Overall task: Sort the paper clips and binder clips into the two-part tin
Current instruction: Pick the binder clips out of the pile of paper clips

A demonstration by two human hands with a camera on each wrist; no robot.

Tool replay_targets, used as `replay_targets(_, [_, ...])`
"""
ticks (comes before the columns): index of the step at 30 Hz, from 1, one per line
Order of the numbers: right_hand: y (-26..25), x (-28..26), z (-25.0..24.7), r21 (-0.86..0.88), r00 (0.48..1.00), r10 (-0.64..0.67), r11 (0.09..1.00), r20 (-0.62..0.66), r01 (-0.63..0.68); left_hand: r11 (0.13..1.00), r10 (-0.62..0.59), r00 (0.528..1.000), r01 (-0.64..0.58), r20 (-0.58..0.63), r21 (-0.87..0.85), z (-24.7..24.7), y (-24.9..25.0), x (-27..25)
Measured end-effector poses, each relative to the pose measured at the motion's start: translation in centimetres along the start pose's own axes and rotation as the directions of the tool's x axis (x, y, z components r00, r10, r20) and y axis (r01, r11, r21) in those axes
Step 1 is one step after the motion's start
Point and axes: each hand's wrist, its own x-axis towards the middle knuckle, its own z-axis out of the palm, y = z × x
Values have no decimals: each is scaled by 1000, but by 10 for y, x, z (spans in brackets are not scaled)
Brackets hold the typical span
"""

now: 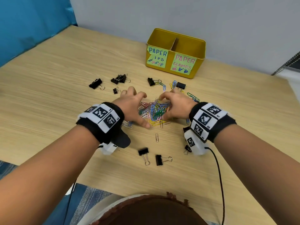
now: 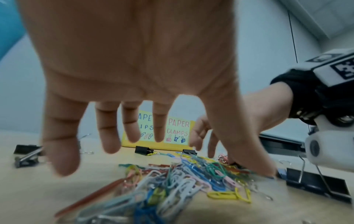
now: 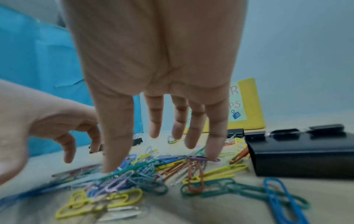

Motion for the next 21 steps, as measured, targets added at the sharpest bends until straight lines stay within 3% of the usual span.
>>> replay_targets(4, [-11,7,10,-218,987,4,975,160,32,991,-54,996,45,64,128,11,9,10])
replay_targets(6, [-14,12,11,-307,990,-28,949,135,69,995,-48,997,42,66,91,12,14,16])
replay_targets(13, [-13,17,-1,-154,998,-50,987,33,55,1000,19,998,-20,64,6,10,20,30])
replay_targets(16, [-3,21,-6,5,1000,-1,1000,-5,1,993,-7,998,14,63,-117,6,14,36])
replay_targets(18, [6,26,-11,204,998,59,977,-4,-56,972,-9,997,26,76,-234,0,6,41])
replay_targets(21, [15,28,-21,594,990,120,792,76,-142,900,-7,998,37,70,-433,-13,-1,46])
